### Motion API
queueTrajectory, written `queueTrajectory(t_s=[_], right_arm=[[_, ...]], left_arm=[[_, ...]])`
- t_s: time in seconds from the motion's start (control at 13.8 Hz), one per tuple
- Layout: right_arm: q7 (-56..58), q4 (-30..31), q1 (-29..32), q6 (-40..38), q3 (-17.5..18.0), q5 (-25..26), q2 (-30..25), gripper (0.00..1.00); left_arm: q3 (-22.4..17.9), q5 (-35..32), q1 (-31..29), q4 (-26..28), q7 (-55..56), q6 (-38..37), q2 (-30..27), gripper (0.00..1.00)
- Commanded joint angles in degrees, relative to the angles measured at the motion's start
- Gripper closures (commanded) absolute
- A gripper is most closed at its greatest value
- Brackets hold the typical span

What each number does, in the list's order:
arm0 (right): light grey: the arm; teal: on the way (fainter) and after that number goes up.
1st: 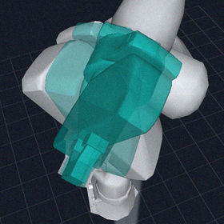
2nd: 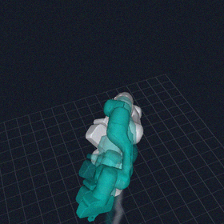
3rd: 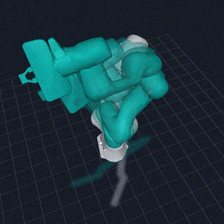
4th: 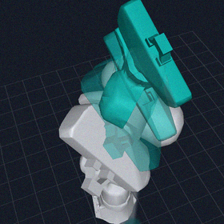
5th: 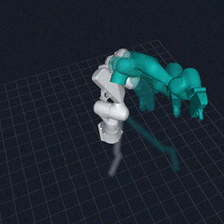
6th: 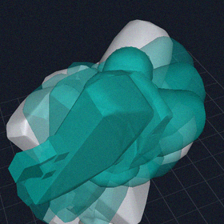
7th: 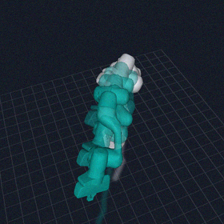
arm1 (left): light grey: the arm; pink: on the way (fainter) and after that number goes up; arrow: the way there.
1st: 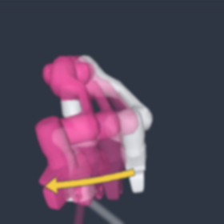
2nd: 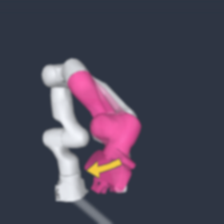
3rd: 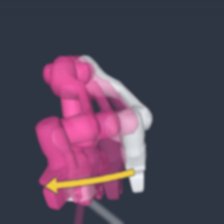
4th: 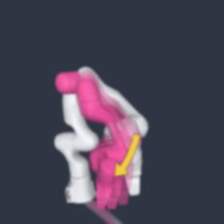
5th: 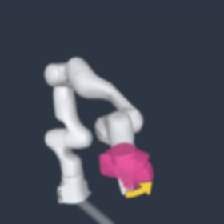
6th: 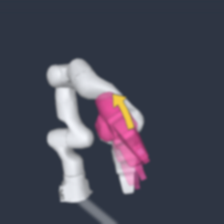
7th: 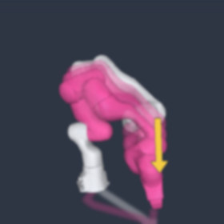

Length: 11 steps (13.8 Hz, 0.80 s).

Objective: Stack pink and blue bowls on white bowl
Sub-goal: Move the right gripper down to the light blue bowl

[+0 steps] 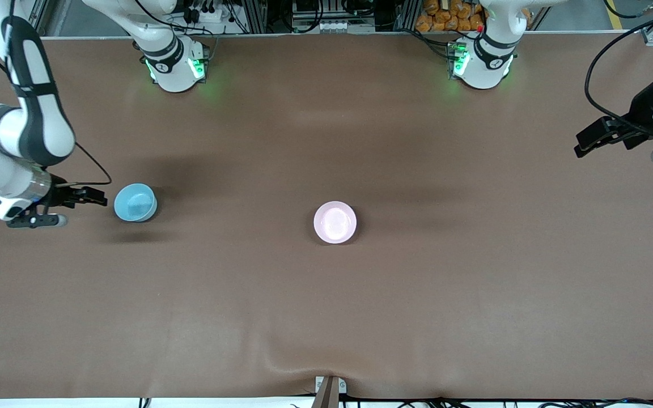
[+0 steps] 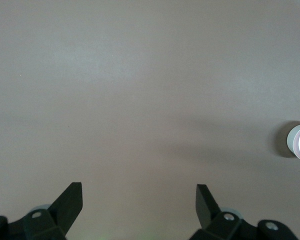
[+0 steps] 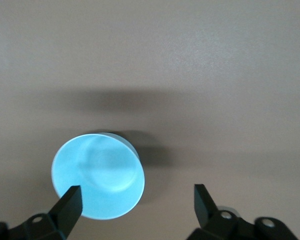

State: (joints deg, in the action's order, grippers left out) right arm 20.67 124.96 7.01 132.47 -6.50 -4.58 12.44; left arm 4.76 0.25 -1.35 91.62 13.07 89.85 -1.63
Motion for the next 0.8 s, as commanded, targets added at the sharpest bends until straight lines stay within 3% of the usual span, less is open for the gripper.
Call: queueTrajectory(t_s=[0.0, 0.29, 0.51, 0.72], right_arm=[[4.2, 3.4, 1.2, 5.1, 0.4, -0.9, 0.6, 0.21], [4.2, 3.6, 1.3, 8.8, 0.4, -1.0, 3.8, 0.38], [5.5, 5.5, 1.5, 13.1, 0.4, -1.0, 5.1, 0.42], [5.8, 6.4, 1.4, 14.5, 0.4, -1.2, 5.4, 0.57]], left_arm=[[-3.4, 1.0, 3.1, 1.2, -1.9, -0.9, -1.7, 0.0], [-3.4, 1.0, 2.8, 0.8, -2.0, -0.8, -1.6, 0.0], [-3.5, 1.0, 2.8, 0.8, -2.0, -0.6, -1.1, 0.0], [-3.5, 1.1, 2.8, 0.8, -2.0, -0.4, -1.0, 0.0]])
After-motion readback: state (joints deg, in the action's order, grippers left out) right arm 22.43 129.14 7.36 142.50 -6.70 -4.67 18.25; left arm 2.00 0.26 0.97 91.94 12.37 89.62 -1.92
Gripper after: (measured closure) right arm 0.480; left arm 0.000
